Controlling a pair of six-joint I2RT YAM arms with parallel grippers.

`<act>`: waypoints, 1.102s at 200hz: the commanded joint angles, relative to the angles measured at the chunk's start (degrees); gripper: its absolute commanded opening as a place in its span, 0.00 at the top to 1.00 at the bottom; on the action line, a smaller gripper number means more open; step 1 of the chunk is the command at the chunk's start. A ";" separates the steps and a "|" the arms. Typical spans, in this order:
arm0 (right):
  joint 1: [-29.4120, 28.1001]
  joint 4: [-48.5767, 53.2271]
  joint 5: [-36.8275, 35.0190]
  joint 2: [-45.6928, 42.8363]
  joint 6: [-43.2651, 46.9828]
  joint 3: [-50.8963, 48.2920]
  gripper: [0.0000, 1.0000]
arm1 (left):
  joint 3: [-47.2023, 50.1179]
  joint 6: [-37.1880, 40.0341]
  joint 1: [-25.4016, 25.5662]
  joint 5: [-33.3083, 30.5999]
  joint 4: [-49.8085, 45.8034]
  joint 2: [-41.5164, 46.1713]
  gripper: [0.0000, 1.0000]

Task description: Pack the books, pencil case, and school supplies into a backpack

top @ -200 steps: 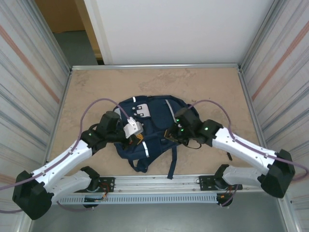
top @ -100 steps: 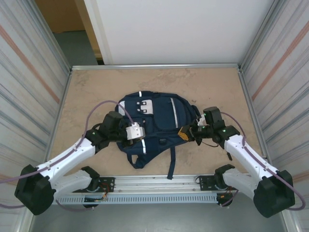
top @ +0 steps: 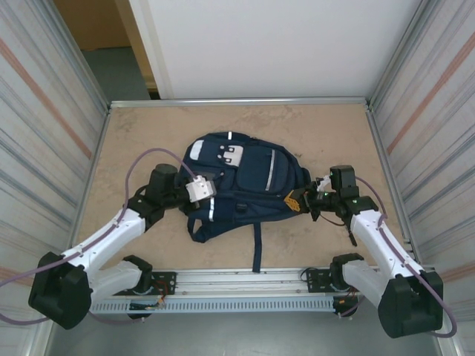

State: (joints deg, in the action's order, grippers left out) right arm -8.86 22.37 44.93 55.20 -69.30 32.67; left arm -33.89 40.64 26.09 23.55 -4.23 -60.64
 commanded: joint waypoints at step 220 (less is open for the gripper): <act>-39.57 -12.46 -27.17 10.72 -11.96 8.62 1.00 | -11.57 -106.29 19.85 -20.44 -21.51 -7.71 0.34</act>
State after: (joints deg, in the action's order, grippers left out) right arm -45.71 14.09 20.14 63.42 -79.18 37.08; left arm -43.05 -59.83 46.44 5.80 -21.91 -64.75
